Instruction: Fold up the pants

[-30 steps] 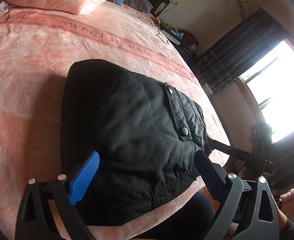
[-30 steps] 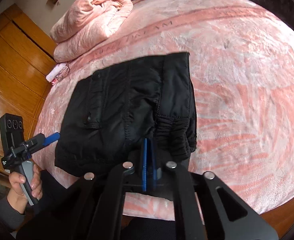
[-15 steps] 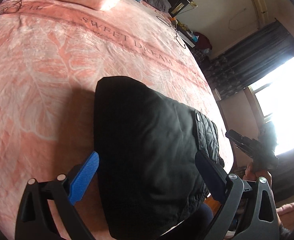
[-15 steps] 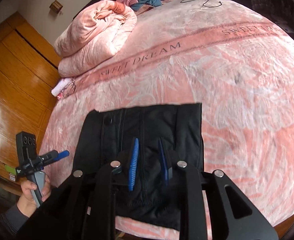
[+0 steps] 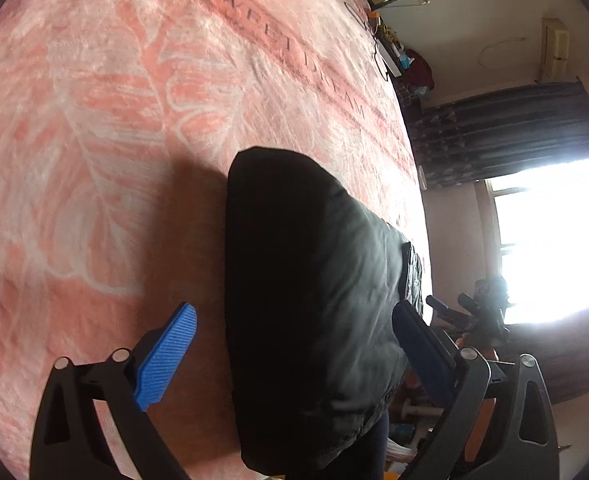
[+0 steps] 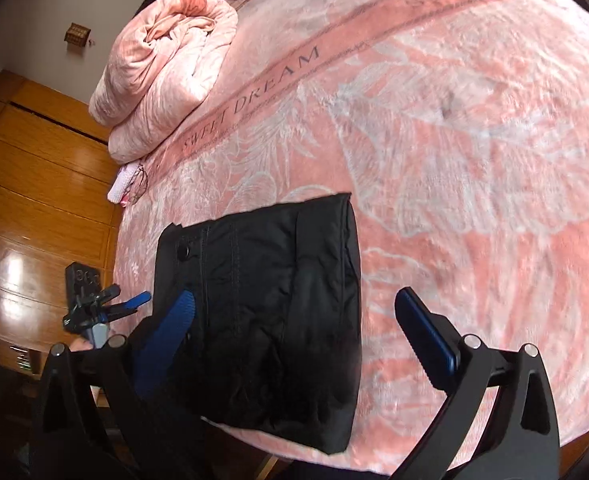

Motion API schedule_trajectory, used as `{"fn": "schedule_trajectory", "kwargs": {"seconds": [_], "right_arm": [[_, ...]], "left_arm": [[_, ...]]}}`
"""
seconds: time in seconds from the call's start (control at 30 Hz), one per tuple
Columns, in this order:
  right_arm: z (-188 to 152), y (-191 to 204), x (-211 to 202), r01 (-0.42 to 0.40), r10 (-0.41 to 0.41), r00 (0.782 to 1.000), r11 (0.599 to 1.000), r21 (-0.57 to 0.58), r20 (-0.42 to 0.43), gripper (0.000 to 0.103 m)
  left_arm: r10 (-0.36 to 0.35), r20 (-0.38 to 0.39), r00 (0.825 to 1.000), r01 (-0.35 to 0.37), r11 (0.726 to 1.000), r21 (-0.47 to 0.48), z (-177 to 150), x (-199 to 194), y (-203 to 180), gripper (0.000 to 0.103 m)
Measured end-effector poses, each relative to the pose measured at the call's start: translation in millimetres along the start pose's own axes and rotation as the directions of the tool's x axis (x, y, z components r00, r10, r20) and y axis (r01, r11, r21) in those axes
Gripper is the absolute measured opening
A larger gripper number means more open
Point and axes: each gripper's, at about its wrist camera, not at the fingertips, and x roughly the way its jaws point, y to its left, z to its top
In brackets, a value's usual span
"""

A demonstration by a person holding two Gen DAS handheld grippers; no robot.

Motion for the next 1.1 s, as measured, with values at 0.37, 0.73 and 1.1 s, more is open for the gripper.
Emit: {"fn": "schedule_trajectory", "kwargs": {"seconds": [0.37, 0.73, 1.1], "right_arm": [[-31.7, -41.6, 39.4, -0.162, 0.181, 0.975, 0.976, 0.148, -0.129, 0.100], [-30.1, -37.7, 65.7, -0.218, 0.245, 0.957, 0.961, 0.172, -0.156, 0.100], [-26.1, -22.9, 85.8, -0.223, 0.240, 0.957, 0.968, 0.118, -0.162, 0.099]], "left_arm": [[-0.112, -0.115, 0.987, 0.105, 0.993, -0.059, -12.8, 43.8, 10.7, 0.099], [-0.109, -0.160, 0.981, 0.097, 0.992, -0.076, -14.5, 71.0, 13.4, 0.099], [-0.116, -0.172, 0.978, 0.105, 0.992, -0.072, -24.1, 97.5, 11.7, 0.082]]}}
